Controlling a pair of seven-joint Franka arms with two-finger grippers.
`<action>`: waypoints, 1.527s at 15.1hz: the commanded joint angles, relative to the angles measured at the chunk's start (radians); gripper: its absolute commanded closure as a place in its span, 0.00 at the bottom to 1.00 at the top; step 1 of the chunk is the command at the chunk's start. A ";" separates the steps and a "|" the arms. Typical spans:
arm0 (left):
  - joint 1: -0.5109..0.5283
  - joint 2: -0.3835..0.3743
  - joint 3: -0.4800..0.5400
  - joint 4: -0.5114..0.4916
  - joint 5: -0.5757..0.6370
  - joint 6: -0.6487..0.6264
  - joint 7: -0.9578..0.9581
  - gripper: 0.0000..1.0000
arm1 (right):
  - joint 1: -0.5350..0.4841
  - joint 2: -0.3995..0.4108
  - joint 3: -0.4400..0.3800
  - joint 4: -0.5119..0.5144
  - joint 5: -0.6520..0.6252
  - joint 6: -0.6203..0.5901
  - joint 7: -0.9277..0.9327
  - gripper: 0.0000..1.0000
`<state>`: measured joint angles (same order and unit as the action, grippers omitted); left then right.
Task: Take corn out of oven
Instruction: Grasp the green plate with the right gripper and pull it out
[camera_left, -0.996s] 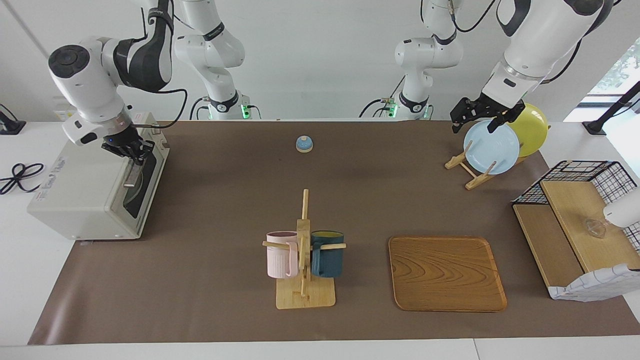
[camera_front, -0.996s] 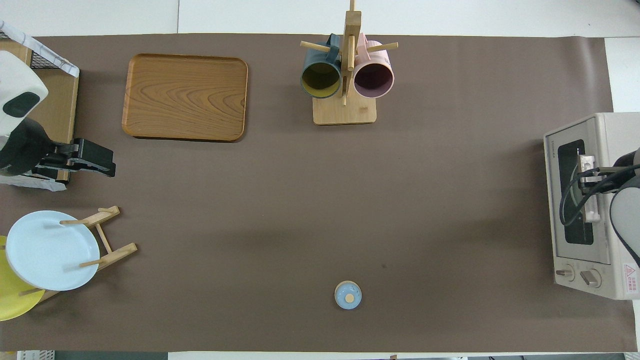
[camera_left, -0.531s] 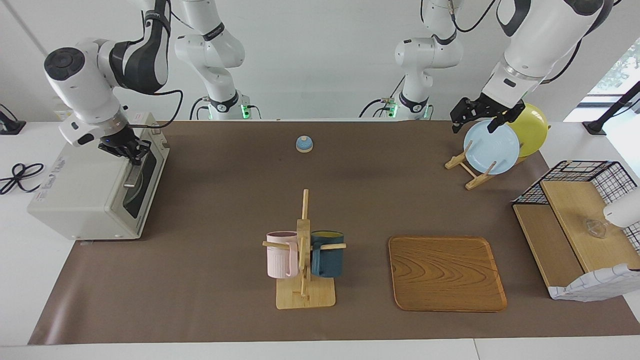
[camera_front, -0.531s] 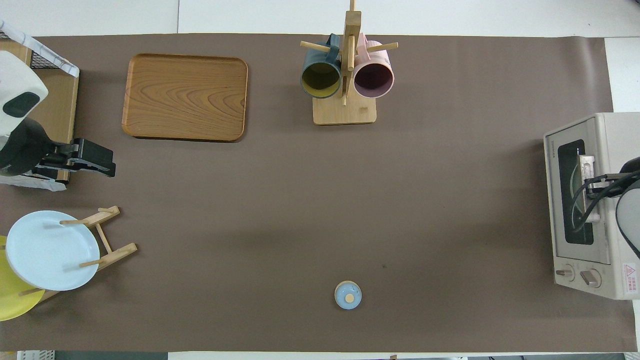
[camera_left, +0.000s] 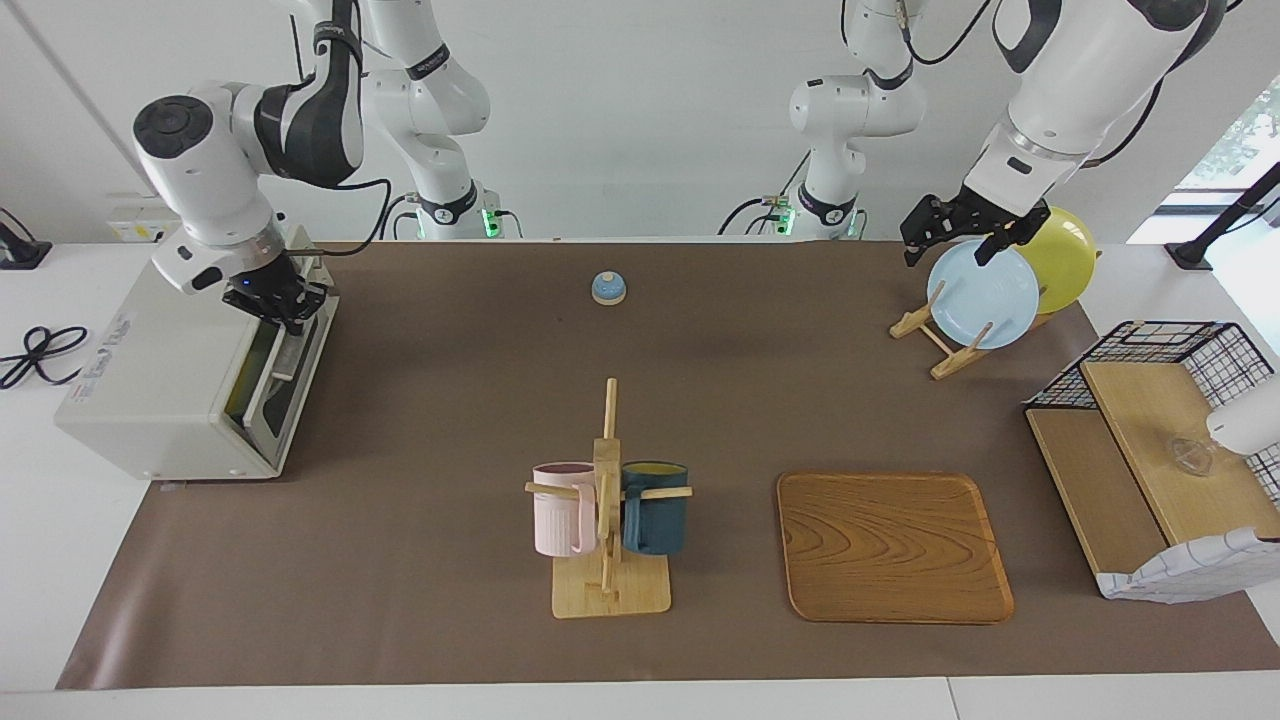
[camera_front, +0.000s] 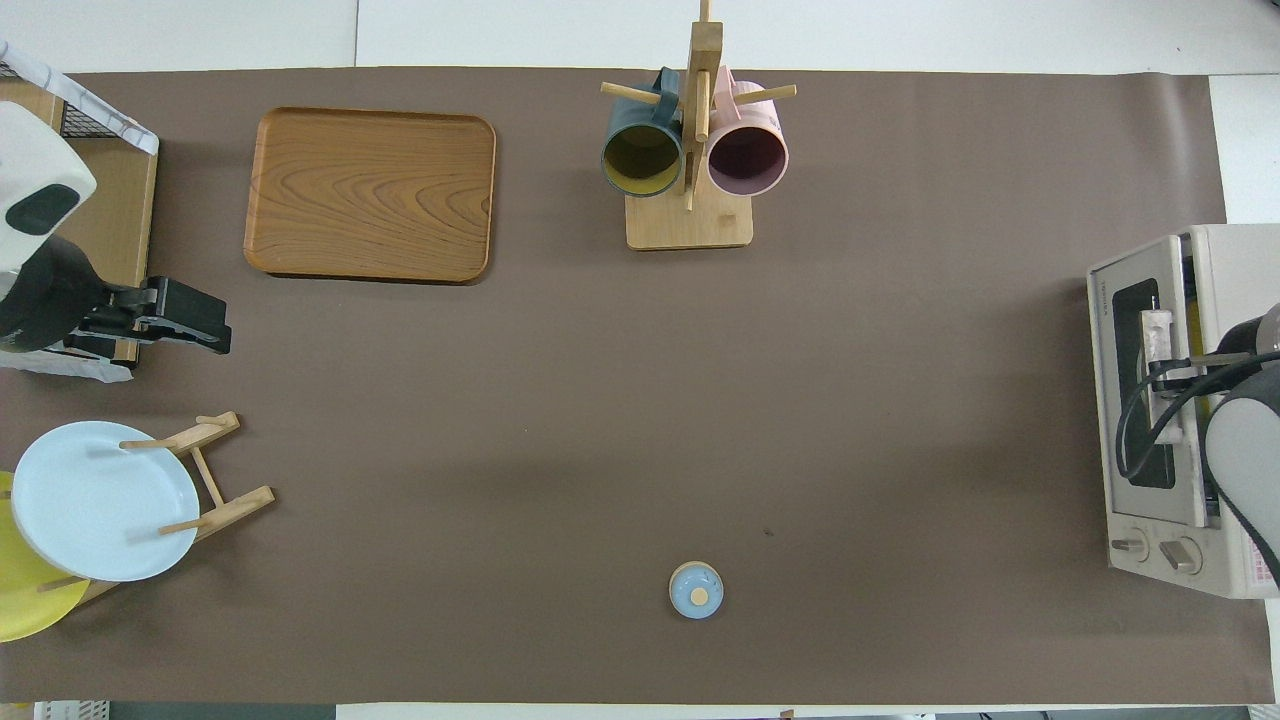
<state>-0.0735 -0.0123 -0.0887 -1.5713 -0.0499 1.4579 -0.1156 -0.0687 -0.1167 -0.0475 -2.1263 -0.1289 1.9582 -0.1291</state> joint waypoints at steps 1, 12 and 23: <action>-0.003 -0.015 0.003 -0.012 0.016 -0.001 0.001 0.00 | 0.004 0.127 -0.006 -0.032 0.002 0.191 -0.007 1.00; -0.002 -0.017 0.003 -0.015 0.016 -0.001 0.005 0.00 | 0.043 0.268 0.003 -0.087 0.006 0.419 0.006 1.00; -0.002 -0.017 0.003 -0.015 0.016 0.004 0.001 0.00 | 0.170 0.255 0.014 0.054 0.153 0.205 0.108 1.00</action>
<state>-0.0733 -0.0123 -0.0880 -1.5713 -0.0499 1.4580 -0.1157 0.0906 0.1534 -0.0251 -2.1215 -0.0102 2.2374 -0.0337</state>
